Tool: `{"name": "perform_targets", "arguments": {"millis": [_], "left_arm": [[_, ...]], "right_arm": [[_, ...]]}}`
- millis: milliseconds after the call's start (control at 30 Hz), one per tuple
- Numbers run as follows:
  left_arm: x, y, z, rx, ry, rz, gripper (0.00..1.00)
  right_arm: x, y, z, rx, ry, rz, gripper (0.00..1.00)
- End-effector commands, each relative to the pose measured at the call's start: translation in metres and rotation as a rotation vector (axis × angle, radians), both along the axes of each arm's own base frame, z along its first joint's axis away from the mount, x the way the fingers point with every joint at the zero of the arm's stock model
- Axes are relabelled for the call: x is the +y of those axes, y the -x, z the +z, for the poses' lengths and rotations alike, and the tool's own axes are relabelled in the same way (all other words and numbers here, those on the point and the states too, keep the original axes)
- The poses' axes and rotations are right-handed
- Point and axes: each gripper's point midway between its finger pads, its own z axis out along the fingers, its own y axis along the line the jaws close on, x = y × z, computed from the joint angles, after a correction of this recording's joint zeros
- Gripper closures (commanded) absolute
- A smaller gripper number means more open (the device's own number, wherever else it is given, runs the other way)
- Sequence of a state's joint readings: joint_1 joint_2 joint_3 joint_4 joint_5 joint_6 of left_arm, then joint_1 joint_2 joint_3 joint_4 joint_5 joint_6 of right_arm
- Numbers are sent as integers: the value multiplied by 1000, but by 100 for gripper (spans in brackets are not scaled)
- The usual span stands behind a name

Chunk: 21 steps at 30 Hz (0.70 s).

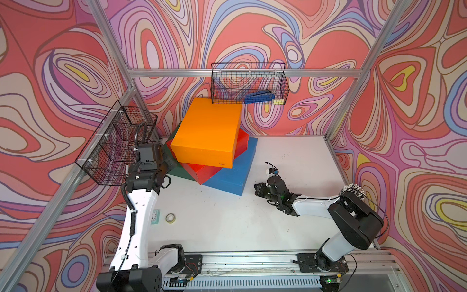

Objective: Stack the shoeboxes
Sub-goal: Place the shoebox at the shoebox.

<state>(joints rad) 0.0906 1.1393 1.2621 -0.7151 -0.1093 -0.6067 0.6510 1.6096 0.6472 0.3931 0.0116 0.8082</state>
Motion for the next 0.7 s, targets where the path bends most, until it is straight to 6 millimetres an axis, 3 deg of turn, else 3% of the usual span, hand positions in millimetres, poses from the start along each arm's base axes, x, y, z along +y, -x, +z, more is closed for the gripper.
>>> {"name": "perform_targets", "arguments": {"millis": [0,400,667], "left_arm": [[10,-5,-13,58,-15,58,100],[28,-67,-35,99,49,130,100],[41,-90,-37,33,150,147,100]], "right_arm": [[3,-2,10,-15,4,28,100],[-6,-12,19,-22,-3,32,100],[-14,-23,11,-3,-10,18,100]]}}
